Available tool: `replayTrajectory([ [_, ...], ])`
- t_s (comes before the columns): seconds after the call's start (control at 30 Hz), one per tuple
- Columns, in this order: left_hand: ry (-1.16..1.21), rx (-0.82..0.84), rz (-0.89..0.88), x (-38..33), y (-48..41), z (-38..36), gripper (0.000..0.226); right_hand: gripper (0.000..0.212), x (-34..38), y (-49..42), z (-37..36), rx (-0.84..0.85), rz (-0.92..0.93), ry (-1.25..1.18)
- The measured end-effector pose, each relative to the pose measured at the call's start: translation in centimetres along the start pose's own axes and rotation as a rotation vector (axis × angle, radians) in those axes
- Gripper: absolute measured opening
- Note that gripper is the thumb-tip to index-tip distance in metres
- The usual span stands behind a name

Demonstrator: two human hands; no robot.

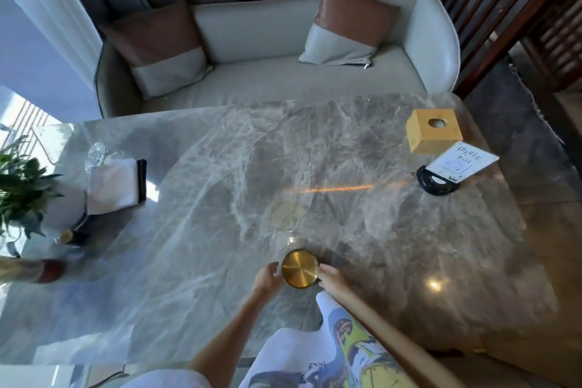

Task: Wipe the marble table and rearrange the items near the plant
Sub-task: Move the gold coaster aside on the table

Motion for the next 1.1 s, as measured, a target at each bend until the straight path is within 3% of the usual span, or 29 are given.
replayTrajectory([
  [0.07, 0.014, 0.023, -0.028, -0.1, 0.1, -0.2, 0.044, 0.017, 0.3, 0.2, -0.4, 0.017, 0.008, -0.031],
  [0.17, 0.026, 0.016, -0.052, -0.2, 0.1, -0.6, 0.048, 0.031, 0.1, -0.2, -0.3, 0.044, -0.029, -0.039],
  [0.33, 0.014, 0.004, -0.025, -3.0, -0.7, -2.7, 0.035, 0.023, -0.9, -2.2, 2.2, 0.035, -0.048, -0.089],
  [0.47, -0.001, 0.01, -0.042, -6.9, -2.9, -7.5, 0.045, 0.033, -0.2, -0.3, 8.9, -0.016, -0.075, -0.216],
  [0.6, 0.003, 0.099, -0.097, -14.5, -5.0, -14.4, 0.018, 0.025, -1.1, -0.2, 18.1, -0.086, -0.075, -0.372],
  [0.77, -0.075, 0.245, -0.168, -23.5, -8.1, -24.0, 0.026, 0.019, -2.8, -0.3, 29.8, -0.133, -0.106, -0.59],
  [0.83, -0.132, 0.29, -0.171, -25.5, -9.3, -27.3, 0.022, 0.028, -3.9, -0.7, 33.3, -0.143, -0.128, -0.673],
  [0.97, -0.271, 0.341, -0.161, -26.2, -11.6, -32.2, 0.031, 0.037, -5.7, -1.8, 37.1, -0.134, -0.182, -0.745],
  [1.1, -0.254, 0.351, -0.161, -27.9, -10.3, -33.3, 0.017, 0.039, -6.6, -2.2, 38.3, -0.134, -0.207, -0.762],
])
Point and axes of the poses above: each hand's wrist, its own y-axis away from the middle knuckle, its own z-axis out of the back of the hand, x = y × z, the point moved 4 cm from there along -y, towards the middle knuckle, and after that the axes turned 13 degrees about -z, right-handed, at the moved point
